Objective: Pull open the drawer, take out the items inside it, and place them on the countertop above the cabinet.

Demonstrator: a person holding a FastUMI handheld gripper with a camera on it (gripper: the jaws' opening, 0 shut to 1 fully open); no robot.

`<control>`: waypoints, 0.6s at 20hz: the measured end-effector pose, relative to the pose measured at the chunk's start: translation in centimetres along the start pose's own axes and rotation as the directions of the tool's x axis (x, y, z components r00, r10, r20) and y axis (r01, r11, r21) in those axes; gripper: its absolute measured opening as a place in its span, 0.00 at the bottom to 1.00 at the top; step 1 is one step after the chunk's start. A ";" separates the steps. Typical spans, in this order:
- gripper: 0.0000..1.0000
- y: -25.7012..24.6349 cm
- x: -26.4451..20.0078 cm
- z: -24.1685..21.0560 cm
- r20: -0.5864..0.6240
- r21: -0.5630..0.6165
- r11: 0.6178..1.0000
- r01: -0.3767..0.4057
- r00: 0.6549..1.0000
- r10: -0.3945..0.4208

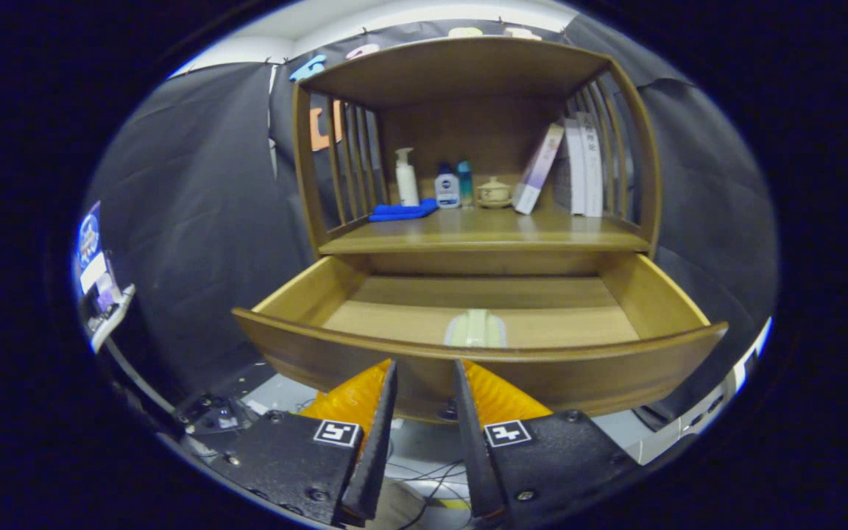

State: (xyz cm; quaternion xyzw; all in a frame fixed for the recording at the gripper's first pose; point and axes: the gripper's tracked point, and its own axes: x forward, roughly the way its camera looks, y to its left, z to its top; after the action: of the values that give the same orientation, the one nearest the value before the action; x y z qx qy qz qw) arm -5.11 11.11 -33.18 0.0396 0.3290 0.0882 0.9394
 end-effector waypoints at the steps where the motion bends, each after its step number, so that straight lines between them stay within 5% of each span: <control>1: 0.57 0.6 -0.1 1.7 0.024 -0.008 1.000 -0.019 1.000 0.019; 6: 0.73 -1.2 1.4 6.2 0.022 -0.122 0.991 0.060 0.998 -0.058; 12: 0.74 -3.2 7.1 3.3 -0.311 -0.062 0.998 0.028 0.949 -0.046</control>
State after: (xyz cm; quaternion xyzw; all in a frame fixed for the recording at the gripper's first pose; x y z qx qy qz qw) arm 2.83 9.24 -35.39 -0.0078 0.4714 0.0853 0.8777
